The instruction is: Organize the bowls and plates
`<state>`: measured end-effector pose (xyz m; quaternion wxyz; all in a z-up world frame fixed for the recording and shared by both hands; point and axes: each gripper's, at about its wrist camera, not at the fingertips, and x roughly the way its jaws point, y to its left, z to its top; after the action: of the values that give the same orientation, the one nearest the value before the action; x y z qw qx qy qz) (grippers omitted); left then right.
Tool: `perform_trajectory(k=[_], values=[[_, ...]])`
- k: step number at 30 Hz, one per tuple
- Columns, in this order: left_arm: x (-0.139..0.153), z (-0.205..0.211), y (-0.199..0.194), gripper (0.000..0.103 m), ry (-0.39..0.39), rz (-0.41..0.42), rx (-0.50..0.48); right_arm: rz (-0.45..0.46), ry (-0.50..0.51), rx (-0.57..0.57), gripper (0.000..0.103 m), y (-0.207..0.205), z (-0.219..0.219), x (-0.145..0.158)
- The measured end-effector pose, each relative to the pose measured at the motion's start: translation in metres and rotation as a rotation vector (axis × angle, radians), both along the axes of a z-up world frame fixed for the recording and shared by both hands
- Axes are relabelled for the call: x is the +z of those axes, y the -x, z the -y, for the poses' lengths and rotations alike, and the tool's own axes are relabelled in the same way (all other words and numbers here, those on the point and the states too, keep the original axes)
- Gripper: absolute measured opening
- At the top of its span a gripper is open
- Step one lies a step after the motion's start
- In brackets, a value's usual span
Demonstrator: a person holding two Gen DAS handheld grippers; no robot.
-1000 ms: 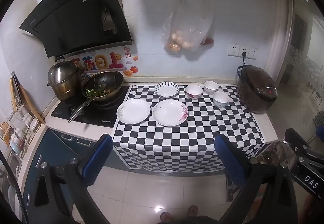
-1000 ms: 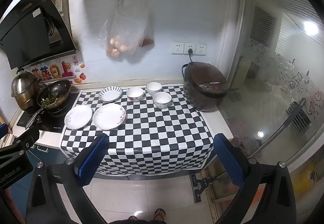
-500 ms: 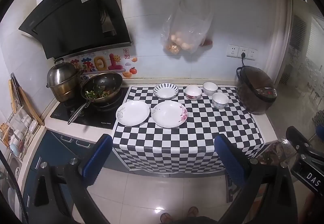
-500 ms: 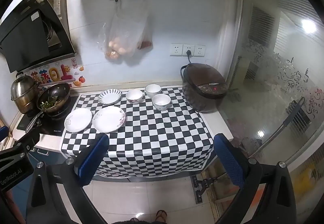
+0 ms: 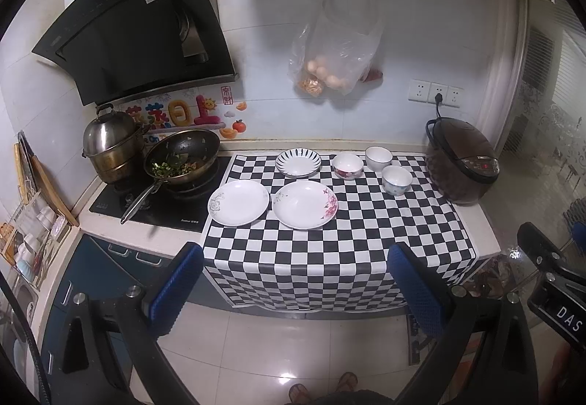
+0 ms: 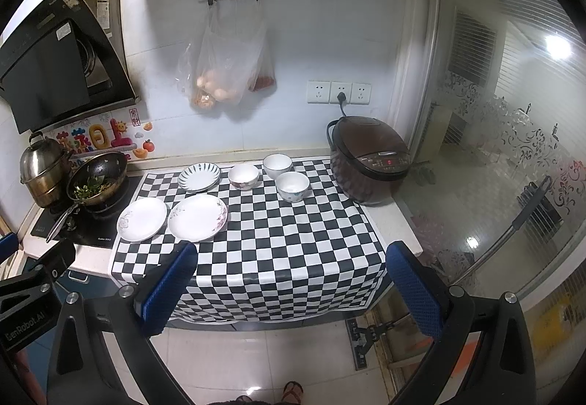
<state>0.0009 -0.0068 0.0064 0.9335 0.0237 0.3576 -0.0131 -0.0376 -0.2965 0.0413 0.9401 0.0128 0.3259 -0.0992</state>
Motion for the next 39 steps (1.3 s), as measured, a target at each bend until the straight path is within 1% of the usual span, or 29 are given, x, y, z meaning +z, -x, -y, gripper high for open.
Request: perform_trajectory(k=[7,9,15,39], values=[[0.005,0.005,-0.003,0.103,0.007,-0.003,0.000,0.005,0.004,0.002,0.103,0.002,0.000,0.001],[-0.004,0.004,-0.003,0.103,0.004,0.000,-0.005,0.004,0.003,0.000,0.103,0.001,0.000,0.001],[-0.003,0.010,-0.008,0.103,0.018,-0.005,-0.004,-0.001,0.010,0.003,0.103,0.002,-0.001,0.001],[-0.014,0.002,-0.002,0.103,0.036,-0.006,-0.003,-0.012,0.027,0.021,0.103,0.002,-0.006,0.000]])
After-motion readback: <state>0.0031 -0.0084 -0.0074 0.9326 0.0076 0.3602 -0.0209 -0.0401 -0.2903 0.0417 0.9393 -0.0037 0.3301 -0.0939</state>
